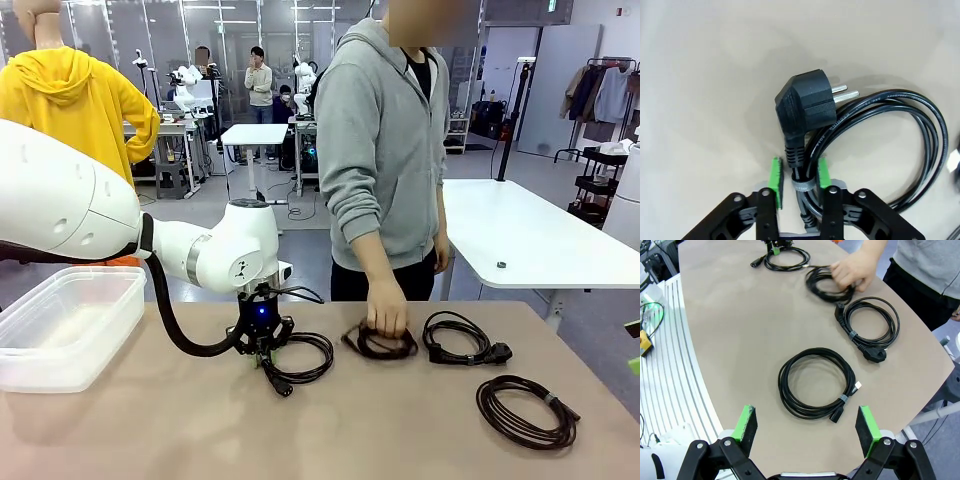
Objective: Organize and store the cables.
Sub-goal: Place the Power Cable into the Organizing box.
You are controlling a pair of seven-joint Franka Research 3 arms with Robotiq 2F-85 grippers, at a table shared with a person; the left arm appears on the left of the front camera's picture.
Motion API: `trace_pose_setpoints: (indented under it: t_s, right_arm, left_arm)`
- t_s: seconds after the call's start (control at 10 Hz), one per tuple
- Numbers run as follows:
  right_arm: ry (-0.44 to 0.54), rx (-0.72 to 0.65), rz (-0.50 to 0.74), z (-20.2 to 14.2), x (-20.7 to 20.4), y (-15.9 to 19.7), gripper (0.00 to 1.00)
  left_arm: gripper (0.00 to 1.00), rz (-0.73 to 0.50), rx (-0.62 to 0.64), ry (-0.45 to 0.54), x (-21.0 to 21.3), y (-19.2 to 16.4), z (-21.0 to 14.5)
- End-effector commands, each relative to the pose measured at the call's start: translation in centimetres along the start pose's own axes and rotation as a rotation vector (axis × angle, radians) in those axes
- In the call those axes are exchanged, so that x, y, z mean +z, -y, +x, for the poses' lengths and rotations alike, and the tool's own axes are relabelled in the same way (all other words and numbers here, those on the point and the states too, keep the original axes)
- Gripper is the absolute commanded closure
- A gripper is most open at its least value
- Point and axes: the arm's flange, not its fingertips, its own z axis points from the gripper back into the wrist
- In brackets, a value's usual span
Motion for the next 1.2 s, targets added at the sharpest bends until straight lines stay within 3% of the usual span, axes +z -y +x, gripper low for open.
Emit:
trace_pose_setpoints:
  t_s: [0.0, 0.4, 0.5, 0.8, 1.1]
  right_arm:
    - [0.016, 0.019, 0.002, 0.1, 0.1, 0.2, 0.0]
    - [0.016, 0.019, 0.002, 0.1, 0.1, 0.2, 0.0]
    - [0.016, 0.019, 0.002, 0.1, 0.1, 0.2, 0.0]
    - [0.016, 0.019, 0.002, 0.1, 0.1, 0.2, 0.0]
    - [0.016, 0.019, 0.002, 0.1, 0.1, 0.2, 0.0]
  left_arm:
    - [1.0, 0.031, -0.004, -0.003, 0.1, 0.4, 0.4]
    - [1.0, -0.006, -0.029, 0.033, 3.2, -0.4, 0.8]
    - [0.91, -0.037, -0.059, 0.071, 6.3, -1.4, 0.8]
    - [0.91, -0.06, -0.21, 0.178, 13.2, -4.1, -0.4]
    - [0.91, -0.078, -0.324, 0.206, 14.9, -5.4, -1.4]
